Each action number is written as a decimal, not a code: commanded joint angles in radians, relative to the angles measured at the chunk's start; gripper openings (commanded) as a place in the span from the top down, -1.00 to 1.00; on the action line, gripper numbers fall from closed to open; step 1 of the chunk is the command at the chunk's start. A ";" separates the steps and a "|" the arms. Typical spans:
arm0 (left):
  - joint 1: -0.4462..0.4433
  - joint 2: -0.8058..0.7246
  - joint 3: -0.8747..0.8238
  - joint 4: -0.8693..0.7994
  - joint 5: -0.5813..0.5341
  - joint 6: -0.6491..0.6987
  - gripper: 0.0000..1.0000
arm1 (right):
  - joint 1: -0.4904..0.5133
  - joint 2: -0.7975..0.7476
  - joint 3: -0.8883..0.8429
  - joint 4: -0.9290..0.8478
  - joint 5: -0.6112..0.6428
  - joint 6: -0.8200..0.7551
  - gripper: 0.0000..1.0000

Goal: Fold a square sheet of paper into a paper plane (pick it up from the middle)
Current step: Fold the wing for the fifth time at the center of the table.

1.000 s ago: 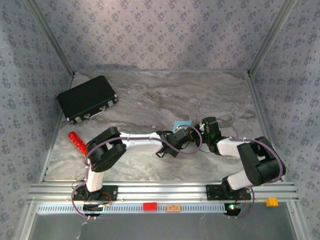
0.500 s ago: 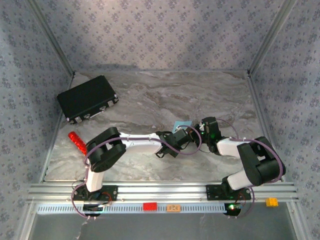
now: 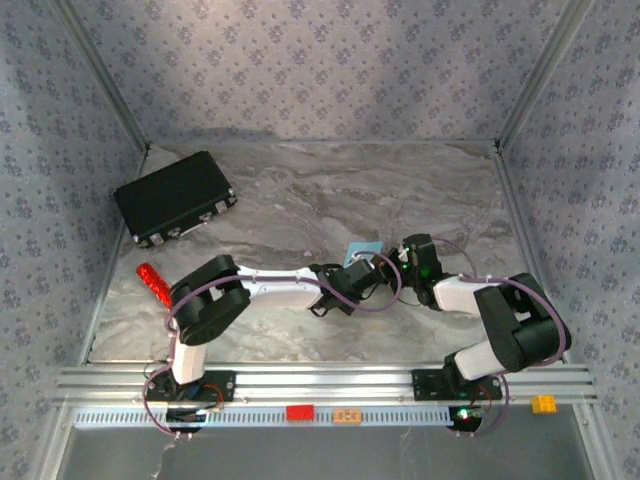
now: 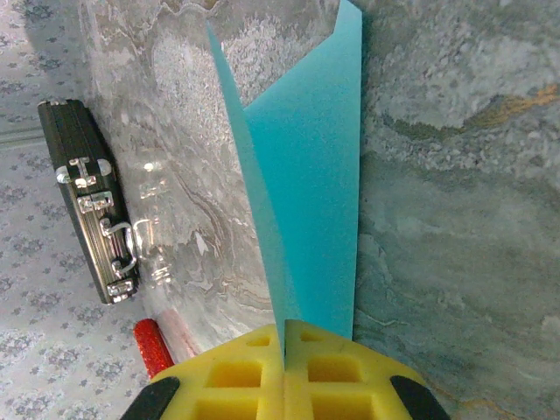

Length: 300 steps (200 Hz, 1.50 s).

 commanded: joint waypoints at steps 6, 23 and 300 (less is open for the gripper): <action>-0.016 -0.043 -0.002 0.025 -0.026 0.017 0.71 | 0.011 -0.003 0.014 -0.021 0.014 0.008 0.89; -0.016 -0.043 -0.002 0.020 -0.031 0.017 0.75 | 0.009 -0.005 0.015 -0.028 0.015 0.004 0.87; 0.054 -0.002 -0.008 0.048 0.232 -0.004 0.62 | -0.106 -0.237 0.017 -0.436 0.051 -0.216 0.05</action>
